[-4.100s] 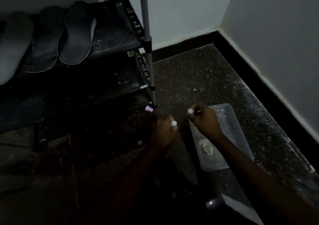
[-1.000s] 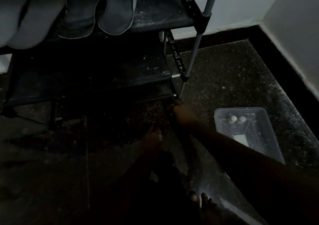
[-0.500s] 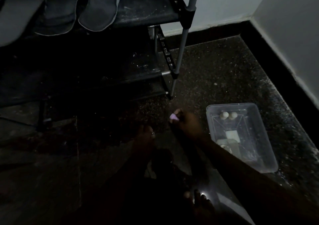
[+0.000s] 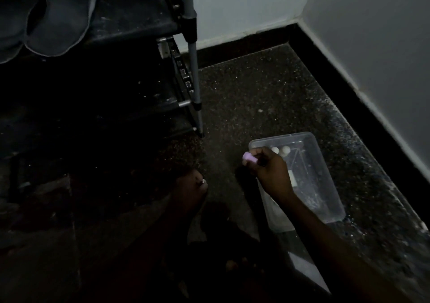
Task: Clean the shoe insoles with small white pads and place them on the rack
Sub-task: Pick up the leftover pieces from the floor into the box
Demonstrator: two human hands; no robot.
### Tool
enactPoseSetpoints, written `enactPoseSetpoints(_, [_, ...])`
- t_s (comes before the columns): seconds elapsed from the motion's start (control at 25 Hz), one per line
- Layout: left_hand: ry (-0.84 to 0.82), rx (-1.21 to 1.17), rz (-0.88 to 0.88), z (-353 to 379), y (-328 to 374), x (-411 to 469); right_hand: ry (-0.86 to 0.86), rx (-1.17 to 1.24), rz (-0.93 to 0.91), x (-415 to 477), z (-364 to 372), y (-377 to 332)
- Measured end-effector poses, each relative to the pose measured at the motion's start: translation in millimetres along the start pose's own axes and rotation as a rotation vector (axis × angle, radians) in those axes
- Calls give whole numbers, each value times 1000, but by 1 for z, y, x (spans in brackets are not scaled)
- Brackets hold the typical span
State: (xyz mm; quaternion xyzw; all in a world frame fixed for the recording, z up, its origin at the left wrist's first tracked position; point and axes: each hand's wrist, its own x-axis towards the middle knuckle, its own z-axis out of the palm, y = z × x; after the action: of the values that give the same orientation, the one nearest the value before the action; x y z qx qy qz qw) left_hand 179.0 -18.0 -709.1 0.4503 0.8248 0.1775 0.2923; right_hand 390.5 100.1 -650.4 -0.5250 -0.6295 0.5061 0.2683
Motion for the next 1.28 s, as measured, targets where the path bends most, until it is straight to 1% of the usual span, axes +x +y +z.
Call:
enactPoseSetpoints(0.16, [35,-180,59,11,55,7,96,-111,2,6,-45,26])
enactPoseSetpoints(0.32, [-10,-259,210,25,114,22,138,-149,28,16,-86,53])
enactPoseSetpoints(0.4, [-29,-246,310,34,140,29,156,-242,14,21,-95,64])
enactPoseSetpoints(0.48, [-38,-127,384,46,164,36,132,-347,-9,27,-101,72])
enactPoseSetpoints(0.56, [-57,-34,410,59,182,42,87,-462,15,33,-103,78])
enactPoseSetpoints(0.64, [-63,38,400,72,192,48,59,-508,57,38,-104,80])
enactPoseSetpoints(0.76, [-89,132,362,88,192,48,34,-556,71,42,-102,81])
enactPoseSetpoints(0.84, [-117,148,345,97,193,47,37,-551,88,44,-102,83])
enactPoseSetpoints(1.0, [-90,162,323,107,201,49,29,-472,93,43,-104,88])
enactPoseSetpoints(1.28, [-92,191,361,121,197,46,41,-466,51,41,-104,90])
